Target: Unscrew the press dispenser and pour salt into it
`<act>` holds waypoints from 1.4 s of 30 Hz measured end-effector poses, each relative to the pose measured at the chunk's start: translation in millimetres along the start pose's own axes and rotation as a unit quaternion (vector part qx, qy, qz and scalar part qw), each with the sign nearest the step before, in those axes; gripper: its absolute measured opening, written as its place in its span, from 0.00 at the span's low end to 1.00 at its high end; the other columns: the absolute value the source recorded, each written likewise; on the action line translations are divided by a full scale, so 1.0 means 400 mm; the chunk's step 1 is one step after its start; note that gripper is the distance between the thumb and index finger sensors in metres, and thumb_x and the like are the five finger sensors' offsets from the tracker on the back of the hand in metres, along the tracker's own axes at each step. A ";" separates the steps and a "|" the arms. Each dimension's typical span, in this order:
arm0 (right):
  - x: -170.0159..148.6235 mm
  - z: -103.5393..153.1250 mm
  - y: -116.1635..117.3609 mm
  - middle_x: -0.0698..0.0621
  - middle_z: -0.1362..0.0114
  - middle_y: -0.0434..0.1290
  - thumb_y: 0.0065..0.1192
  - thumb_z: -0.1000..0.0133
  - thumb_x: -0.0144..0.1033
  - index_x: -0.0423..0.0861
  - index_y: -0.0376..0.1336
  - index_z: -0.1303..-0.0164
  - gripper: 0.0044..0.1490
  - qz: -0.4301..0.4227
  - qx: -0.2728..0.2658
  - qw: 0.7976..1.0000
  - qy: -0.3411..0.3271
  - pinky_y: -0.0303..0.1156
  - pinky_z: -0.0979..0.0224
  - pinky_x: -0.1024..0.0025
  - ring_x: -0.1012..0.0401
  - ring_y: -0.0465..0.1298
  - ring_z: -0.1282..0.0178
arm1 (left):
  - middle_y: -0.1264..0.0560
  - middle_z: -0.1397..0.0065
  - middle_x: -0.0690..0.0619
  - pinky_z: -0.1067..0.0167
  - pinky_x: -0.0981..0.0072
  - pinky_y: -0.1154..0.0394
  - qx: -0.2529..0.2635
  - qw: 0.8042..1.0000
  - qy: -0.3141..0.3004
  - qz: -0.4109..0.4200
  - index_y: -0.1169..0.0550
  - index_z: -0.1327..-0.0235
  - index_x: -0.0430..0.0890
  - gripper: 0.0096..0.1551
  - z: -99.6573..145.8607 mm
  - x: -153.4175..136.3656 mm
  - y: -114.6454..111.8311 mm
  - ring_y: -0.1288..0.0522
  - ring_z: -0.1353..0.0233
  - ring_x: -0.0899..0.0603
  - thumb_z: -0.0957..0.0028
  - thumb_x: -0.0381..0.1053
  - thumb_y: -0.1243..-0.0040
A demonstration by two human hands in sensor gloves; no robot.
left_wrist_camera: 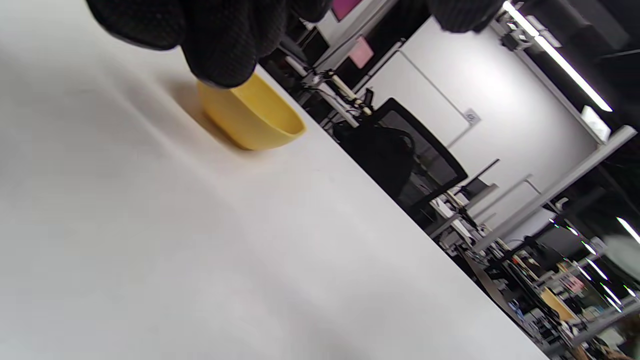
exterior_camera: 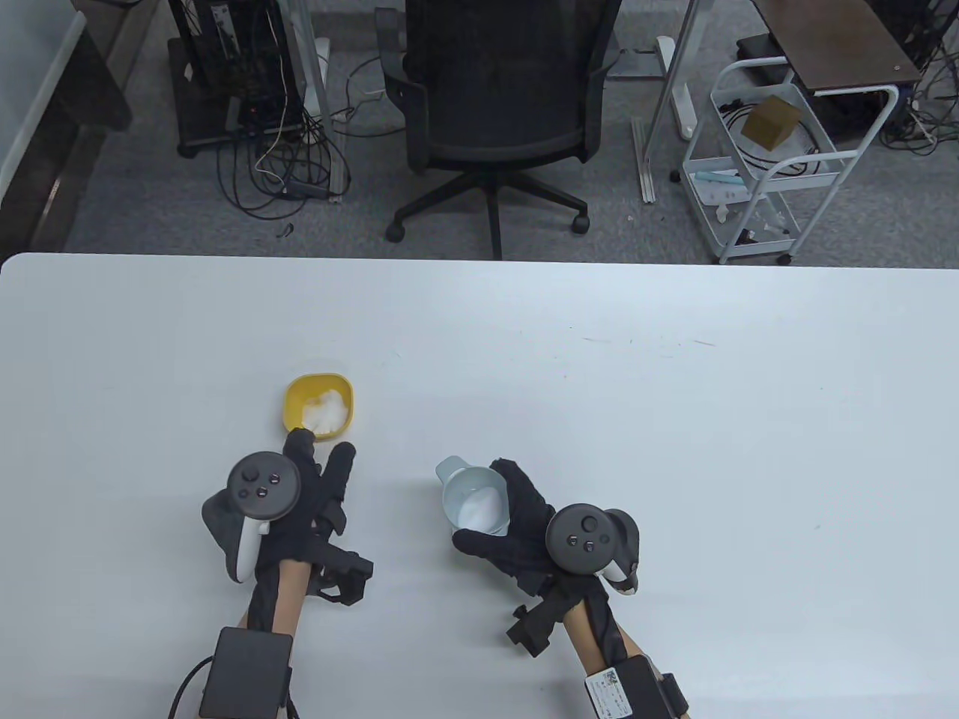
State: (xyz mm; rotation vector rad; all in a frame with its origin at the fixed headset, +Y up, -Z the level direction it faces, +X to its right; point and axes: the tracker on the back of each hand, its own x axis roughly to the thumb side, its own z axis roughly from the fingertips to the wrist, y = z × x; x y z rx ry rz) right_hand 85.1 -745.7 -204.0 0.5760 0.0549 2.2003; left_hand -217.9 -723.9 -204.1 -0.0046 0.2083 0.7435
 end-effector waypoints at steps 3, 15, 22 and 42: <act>0.000 -0.001 -0.001 0.20 0.20 0.58 0.65 0.41 0.59 0.16 0.40 0.16 0.72 -0.001 0.002 1.000 0.000 0.58 0.33 0.21 0.28 0.65 0.26 | 0.37 0.18 0.20 0.34 0.27 0.33 -0.009 0.997 -0.056 -0.045 0.46 0.12 0.25 0.58 0.048 0.033 -0.035 0.28 0.26 0.22 0.35 0.68 0.52; -0.001 -0.001 -0.006 0.21 0.17 0.54 0.65 0.43 0.60 0.18 0.34 0.14 0.77 0.001 -0.001 1.000 -0.003 0.58 0.32 0.20 0.27 0.65 0.25 | 0.37 0.17 0.21 0.34 0.27 0.32 -0.012 0.980 -0.112 -0.166 0.44 0.12 0.27 0.58 0.091 0.027 -0.125 0.28 0.25 0.22 0.37 0.69 0.51; 0.004 0.000 -0.007 0.26 0.17 0.56 0.67 0.46 0.60 0.24 0.39 0.12 0.73 0.024 -0.018 1.000 -0.003 0.59 0.32 0.21 0.30 0.67 0.25 | 0.37 0.17 0.21 0.34 0.27 0.32 -0.017 0.979 -0.104 -0.172 0.44 0.12 0.27 0.57 0.074 -0.006 -0.137 0.28 0.25 0.23 0.37 0.68 0.52; 0.004 0.004 -0.002 0.21 0.20 0.56 0.68 0.42 0.56 0.17 0.39 0.17 0.71 -0.018 -0.049 0.998 -0.019 0.61 0.31 0.25 0.32 0.67 0.26 | 0.39 0.16 0.21 0.34 0.27 0.33 -0.016 0.979 -0.097 -0.177 0.47 0.12 0.27 0.59 0.066 -0.021 -0.143 0.29 0.24 0.22 0.38 0.69 0.53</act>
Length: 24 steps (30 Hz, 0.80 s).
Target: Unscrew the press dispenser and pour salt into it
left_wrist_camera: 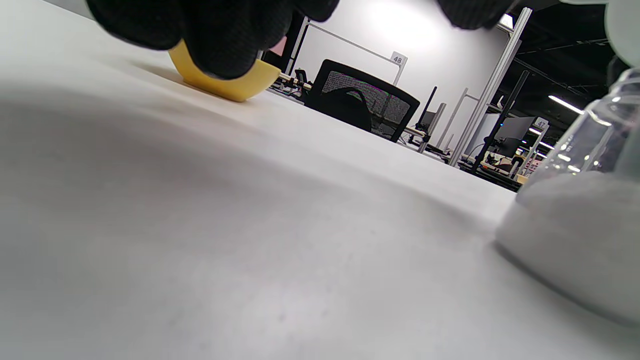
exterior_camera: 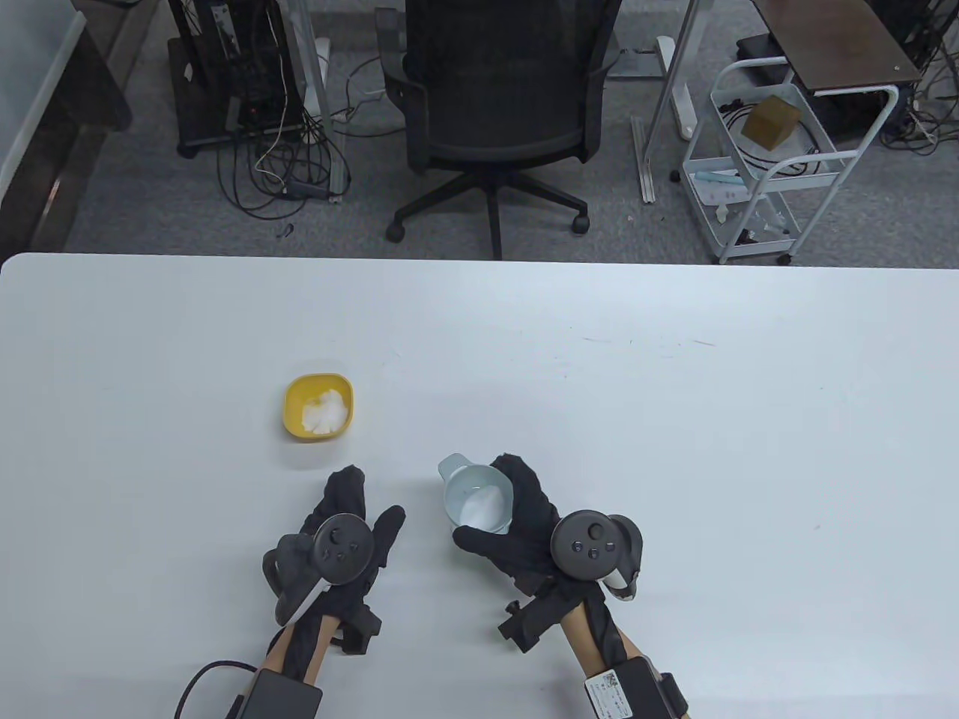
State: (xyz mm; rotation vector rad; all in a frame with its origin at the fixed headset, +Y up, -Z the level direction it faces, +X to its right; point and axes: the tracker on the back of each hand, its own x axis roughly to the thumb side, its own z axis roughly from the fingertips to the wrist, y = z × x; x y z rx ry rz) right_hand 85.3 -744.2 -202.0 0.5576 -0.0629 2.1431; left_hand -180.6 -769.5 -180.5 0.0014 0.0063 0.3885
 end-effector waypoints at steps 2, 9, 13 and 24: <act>0.001 0.000 0.000 0.21 0.20 0.56 0.68 0.42 0.56 0.18 0.39 0.17 0.71 -0.003 -0.002 1.000 -0.003 0.61 0.31 0.25 0.32 0.67 0.26 | 0.39 0.16 0.20 0.34 0.27 0.33 0.000 1.000 0.000 -0.001 0.47 0.12 0.27 0.59 0.000 0.000 0.000 0.29 0.24 0.22 0.38 0.69 0.53; -0.016 0.001 0.013 0.24 0.21 0.60 0.69 0.44 0.59 0.22 0.43 0.17 0.69 0.018 -0.015 1.000 -0.001 0.60 0.30 0.27 0.35 0.70 0.27 | 0.39 0.17 0.20 0.34 0.27 0.32 -0.001 1.000 0.000 -0.008 0.47 0.12 0.27 0.59 0.001 0.000 -0.003 0.29 0.24 0.22 0.38 0.69 0.53; -0.019 0.003 0.013 0.24 0.21 0.59 0.68 0.44 0.60 0.22 0.42 0.17 0.70 0.028 -0.009 1.000 -0.010 0.61 0.30 0.28 0.36 0.69 0.26 | 0.39 0.17 0.21 0.34 0.27 0.32 -0.002 1.000 -0.001 -0.007 0.47 0.12 0.27 0.58 0.001 0.000 -0.004 0.29 0.24 0.22 0.38 0.69 0.53; -0.020 0.003 0.019 0.22 0.20 0.58 0.68 0.42 0.57 0.20 0.38 0.17 0.71 -0.002 0.004 1.000 -0.004 0.61 0.31 0.25 0.32 0.67 0.25 | 0.39 0.17 0.20 0.34 0.27 0.33 -0.007 1.000 -0.002 -0.007 0.47 0.12 0.27 0.59 0.000 0.001 -0.009 0.29 0.24 0.22 0.38 0.69 0.53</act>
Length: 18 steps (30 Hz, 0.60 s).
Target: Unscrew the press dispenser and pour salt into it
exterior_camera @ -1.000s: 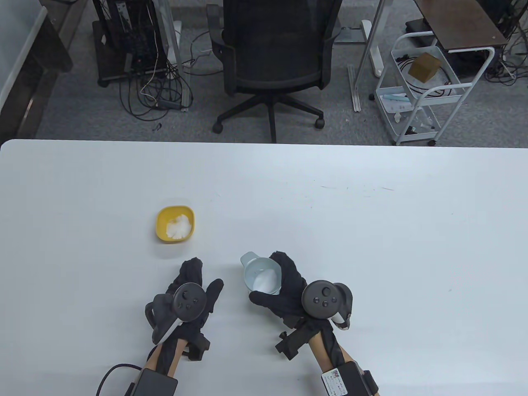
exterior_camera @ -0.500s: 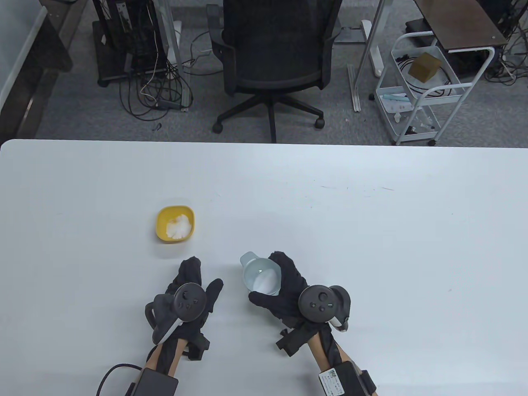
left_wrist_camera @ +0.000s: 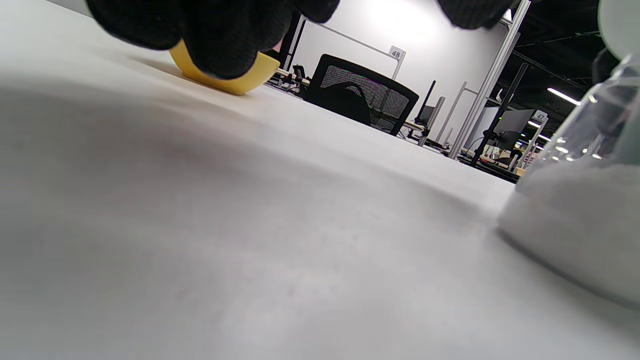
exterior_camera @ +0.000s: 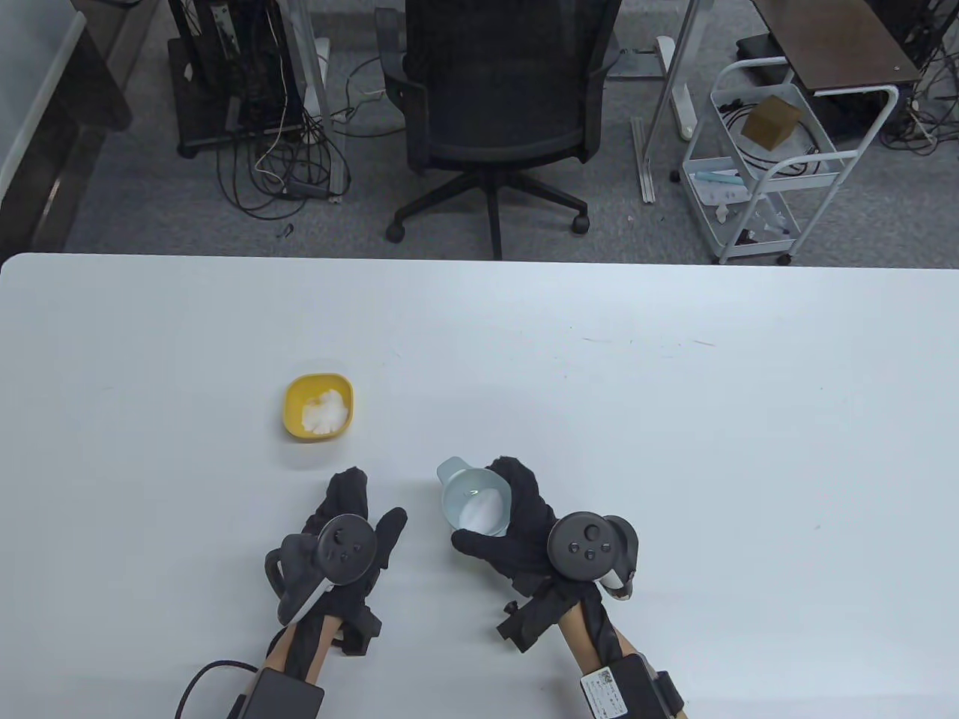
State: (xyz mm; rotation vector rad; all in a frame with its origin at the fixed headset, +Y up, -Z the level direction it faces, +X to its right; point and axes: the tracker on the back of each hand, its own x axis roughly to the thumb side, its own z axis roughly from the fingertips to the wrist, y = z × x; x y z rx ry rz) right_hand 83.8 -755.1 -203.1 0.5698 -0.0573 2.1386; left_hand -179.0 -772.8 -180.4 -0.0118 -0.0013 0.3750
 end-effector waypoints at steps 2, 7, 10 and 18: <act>0.001 0.000 -0.001 0.22 0.20 0.58 0.68 0.42 0.57 0.20 0.37 0.17 0.71 0.001 -0.002 1.000 0.000 0.61 0.31 0.24 0.32 0.67 0.25 | 0.39 0.17 0.20 0.34 0.27 0.33 0.000 1.000 0.001 0.001 0.47 0.12 0.27 0.59 0.000 0.000 0.000 0.29 0.24 0.22 0.38 0.69 0.53; 0.004 0.000 -0.005 0.22 0.20 0.58 0.68 0.42 0.57 0.20 0.37 0.17 0.71 -0.007 -0.008 1.000 0.001 0.61 0.31 0.25 0.32 0.67 0.25 | 0.39 0.16 0.21 0.34 0.27 0.33 0.001 1.000 0.001 0.003 0.47 0.12 0.27 0.58 -0.001 -0.001 0.000 0.29 0.24 0.22 0.38 0.69 0.53; 0.005 0.000 -0.005 0.22 0.20 0.58 0.68 0.42 0.57 0.20 0.37 0.17 0.71 -0.006 -0.009 1.000 0.002 0.61 0.31 0.25 0.32 0.67 0.25 | 0.39 0.17 0.20 0.34 0.27 0.33 0.001 1.000 0.002 0.002 0.47 0.12 0.27 0.59 -0.002 -0.003 0.000 0.29 0.24 0.22 0.38 0.69 0.53; 0.008 -0.001 -0.007 0.22 0.20 0.58 0.67 0.42 0.57 0.20 0.37 0.17 0.70 -0.008 -0.012 1.000 -0.001 0.61 0.31 0.25 0.32 0.68 0.26 | 0.39 0.16 0.20 0.34 0.27 0.33 0.002 1.000 0.005 0.001 0.47 0.12 0.27 0.59 -0.002 -0.006 0.001 0.29 0.24 0.22 0.38 0.69 0.53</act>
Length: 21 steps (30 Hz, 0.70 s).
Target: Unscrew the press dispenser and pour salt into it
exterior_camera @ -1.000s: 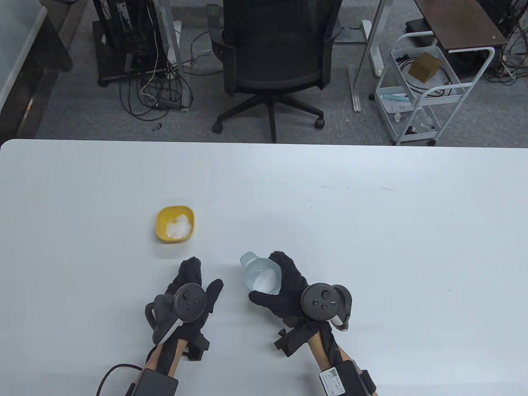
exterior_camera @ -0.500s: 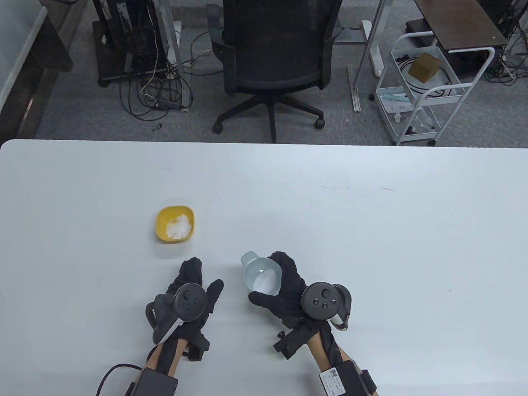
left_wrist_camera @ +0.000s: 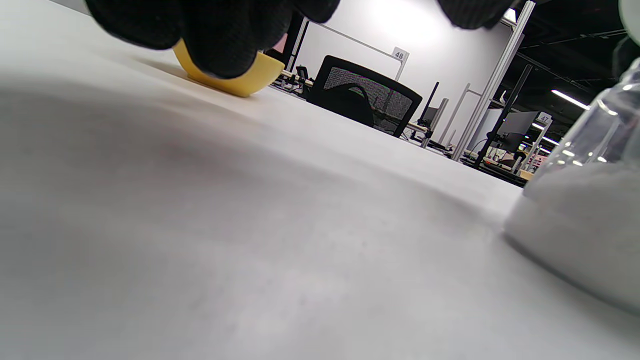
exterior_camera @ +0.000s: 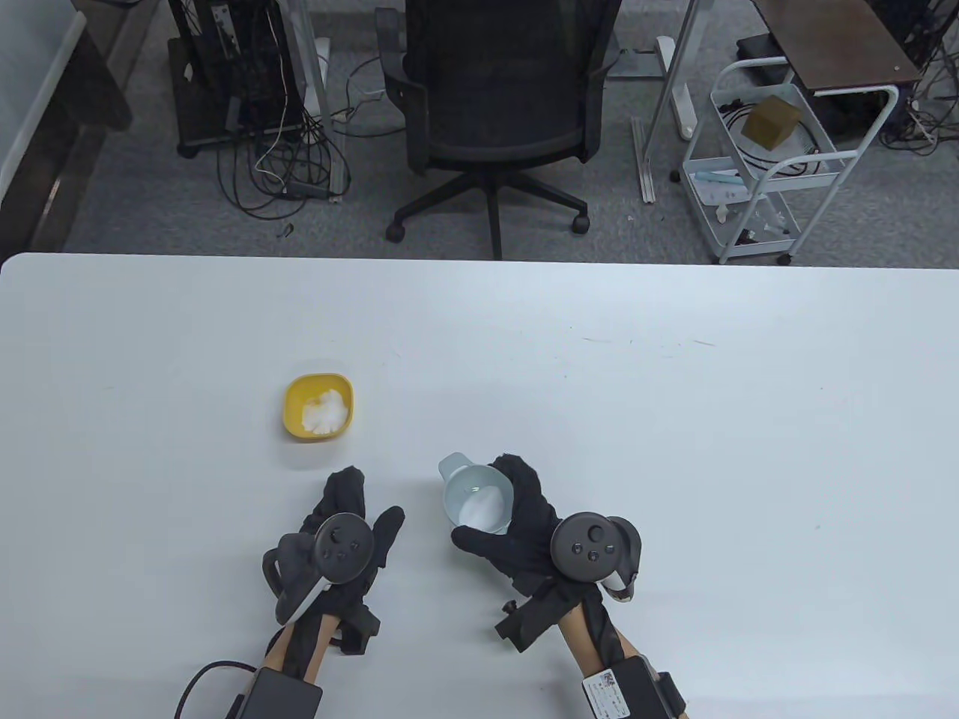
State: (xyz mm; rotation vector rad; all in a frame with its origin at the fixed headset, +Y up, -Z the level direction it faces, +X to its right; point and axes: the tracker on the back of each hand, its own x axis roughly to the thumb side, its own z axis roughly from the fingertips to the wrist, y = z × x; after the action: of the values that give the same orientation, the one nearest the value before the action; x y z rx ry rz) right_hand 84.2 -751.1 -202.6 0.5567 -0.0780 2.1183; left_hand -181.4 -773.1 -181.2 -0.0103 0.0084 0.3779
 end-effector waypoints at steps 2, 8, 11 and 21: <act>0.000 0.000 0.000 0.21 0.20 0.58 0.67 0.41 0.57 0.20 0.37 0.17 0.70 -0.001 0.000 1.000 0.000 0.61 0.31 0.25 0.32 0.68 0.26 | 0.39 0.16 0.20 0.34 0.27 0.33 -0.001 1.000 0.000 -0.001 0.47 0.12 0.27 0.58 0.000 0.000 0.000 0.29 0.24 0.22 0.38 0.69 0.53; 0.011 0.000 0.001 0.22 0.20 0.58 0.68 0.42 0.57 0.22 0.39 0.17 0.69 0.013 -0.019 1.000 -0.013 0.60 0.31 0.26 0.33 0.68 0.26 | 0.39 0.17 0.20 0.34 0.27 0.33 -0.001 1.000 -0.001 -0.003 0.47 0.12 0.27 0.58 0.000 0.000 -0.001 0.29 0.24 0.22 0.38 0.69 0.53; -0.009 0.002 0.013 0.23 0.22 0.60 0.67 0.42 0.60 0.21 0.40 0.18 0.69 0.039 -0.022 0.999 -0.018 0.61 0.32 0.27 0.35 0.70 0.28 | 0.39 0.17 0.20 0.34 0.27 0.33 -0.003 1.000 -0.005 -0.012 0.47 0.12 0.27 0.58 0.001 0.002 -0.002 0.29 0.24 0.22 0.38 0.69 0.53; -0.009 0.006 0.014 0.20 0.20 0.57 0.68 0.42 0.57 0.20 0.38 0.18 0.70 0.009 0.001 1.000 0.008 0.61 0.31 0.26 0.31 0.67 0.26 | 0.39 0.17 0.20 0.34 0.27 0.33 -0.004 1.000 -0.012 -0.022 0.46 0.12 0.27 0.58 0.005 0.015 -0.009 0.29 0.24 0.22 0.38 0.69 0.53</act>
State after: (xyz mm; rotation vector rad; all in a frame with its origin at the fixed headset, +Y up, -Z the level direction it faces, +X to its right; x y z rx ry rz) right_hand 82.3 -757.8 -201.3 0.5420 -0.0709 2.1410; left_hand -174.5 -774.2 -179.4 -0.0146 -0.0173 0.3331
